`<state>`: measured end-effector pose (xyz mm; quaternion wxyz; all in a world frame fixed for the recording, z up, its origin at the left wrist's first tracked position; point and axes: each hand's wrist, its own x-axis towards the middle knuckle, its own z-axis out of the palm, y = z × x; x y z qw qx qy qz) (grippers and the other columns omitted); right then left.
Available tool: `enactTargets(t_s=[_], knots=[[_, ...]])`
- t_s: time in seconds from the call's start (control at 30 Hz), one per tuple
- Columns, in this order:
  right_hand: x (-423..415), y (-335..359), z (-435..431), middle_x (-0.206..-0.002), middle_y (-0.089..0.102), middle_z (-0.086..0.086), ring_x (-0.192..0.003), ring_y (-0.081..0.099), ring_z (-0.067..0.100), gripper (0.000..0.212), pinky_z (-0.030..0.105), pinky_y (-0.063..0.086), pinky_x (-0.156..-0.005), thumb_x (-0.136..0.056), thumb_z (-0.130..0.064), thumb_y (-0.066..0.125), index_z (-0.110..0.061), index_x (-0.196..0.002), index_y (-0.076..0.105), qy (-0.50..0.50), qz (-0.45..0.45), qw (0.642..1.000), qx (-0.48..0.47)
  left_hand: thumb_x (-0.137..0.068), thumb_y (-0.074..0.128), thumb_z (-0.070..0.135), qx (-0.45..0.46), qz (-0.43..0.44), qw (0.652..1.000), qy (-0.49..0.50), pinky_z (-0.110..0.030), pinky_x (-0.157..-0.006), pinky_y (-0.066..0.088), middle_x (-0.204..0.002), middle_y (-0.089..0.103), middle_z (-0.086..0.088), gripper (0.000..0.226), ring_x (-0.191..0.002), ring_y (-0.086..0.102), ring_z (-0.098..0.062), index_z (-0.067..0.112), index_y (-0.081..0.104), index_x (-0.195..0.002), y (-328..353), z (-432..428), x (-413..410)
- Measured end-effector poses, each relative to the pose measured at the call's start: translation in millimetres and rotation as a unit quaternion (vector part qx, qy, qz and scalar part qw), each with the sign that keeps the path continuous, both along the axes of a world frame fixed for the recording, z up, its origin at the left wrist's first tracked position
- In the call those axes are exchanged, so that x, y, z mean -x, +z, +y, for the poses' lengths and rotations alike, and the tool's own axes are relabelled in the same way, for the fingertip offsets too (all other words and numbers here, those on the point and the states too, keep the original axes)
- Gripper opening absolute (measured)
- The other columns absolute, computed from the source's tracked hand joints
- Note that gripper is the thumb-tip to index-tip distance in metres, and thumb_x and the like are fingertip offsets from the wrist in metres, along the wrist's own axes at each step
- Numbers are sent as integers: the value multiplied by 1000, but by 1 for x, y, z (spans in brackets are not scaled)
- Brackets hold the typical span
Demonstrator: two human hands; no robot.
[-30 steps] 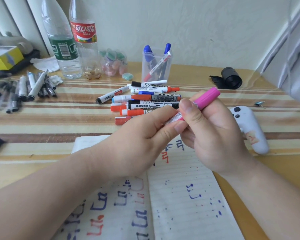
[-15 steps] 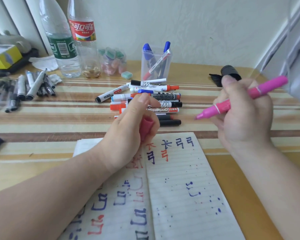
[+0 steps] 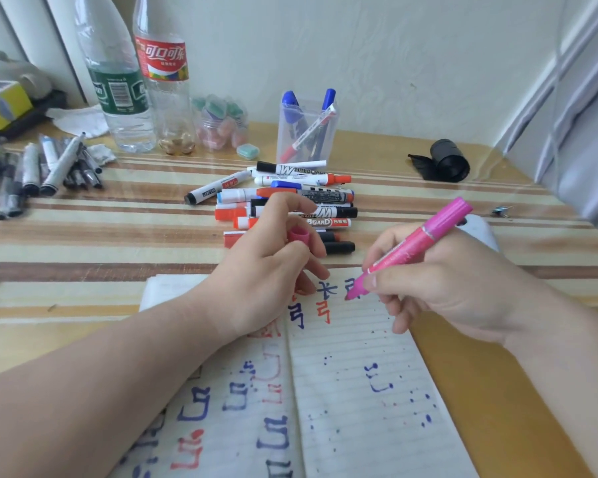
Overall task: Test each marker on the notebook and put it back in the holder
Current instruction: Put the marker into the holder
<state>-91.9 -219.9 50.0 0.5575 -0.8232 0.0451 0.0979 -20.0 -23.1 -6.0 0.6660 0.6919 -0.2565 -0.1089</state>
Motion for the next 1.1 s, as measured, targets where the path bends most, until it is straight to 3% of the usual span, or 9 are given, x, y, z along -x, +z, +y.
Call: enactTargets(t_s=[0.13,0.27,0.43,0.53,0.8,1.1], knots=[[-12,-24,-1,-57,52,14,-49,51,21,12,32,48,-43,-72,-8,69,2,-77,66,-14,-42,997,-64,-82,40,10,-9,-7,1000,9,-41,-69,59,-94,61,-5,47,-86,72,-29,37,46,-120,-2,-2,-1],[-20,-35,-5,-60,54,18,-52,54,23,13,34,53,-47,-74,-8,70,3,-80,66,12,-61,995,-82,-80,39,10,-22,-24,999,7,-43,-69,61,-91,62,-2,48,-86,71,-25,33,46,-121,-2,-2,-3],[-19,-40,-9,-57,55,17,-42,54,28,10,29,45,-41,-74,-10,68,-1,-75,63,20,-92,994,-46,-77,38,10,-41,-37,998,8,-36,-69,59,-85,64,2,48,-84,70,-23,32,47,-119,-3,-4,-1],[-17,-40,-8,-58,60,13,-46,58,27,12,31,49,-42,-74,-12,69,-1,-73,64,27,-95,994,-41,-77,39,10,-44,-40,998,6,-32,-69,57,-82,64,4,47,-84,70,-23,32,48,-118,-3,-4,0],[-14,-41,-9,-57,60,12,-46,61,28,12,31,49,-43,-75,-16,73,-6,-78,68,33,-103,994,-5,-77,40,10,-51,-34,998,8,-37,-71,58,-81,65,3,46,-84,70,-24,30,50,-117,-1,-3,0],[-15,-41,-10,-58,61,14,-43,59,36,17,34,47,-42,-77,-21,73,-5,-76,67,33,-114,993,25,-80,40,15,-87,-38,995,12,-29,-71,55,-85,68,1,39,-75,68,-13,33,55,-111,2,-3,2]])
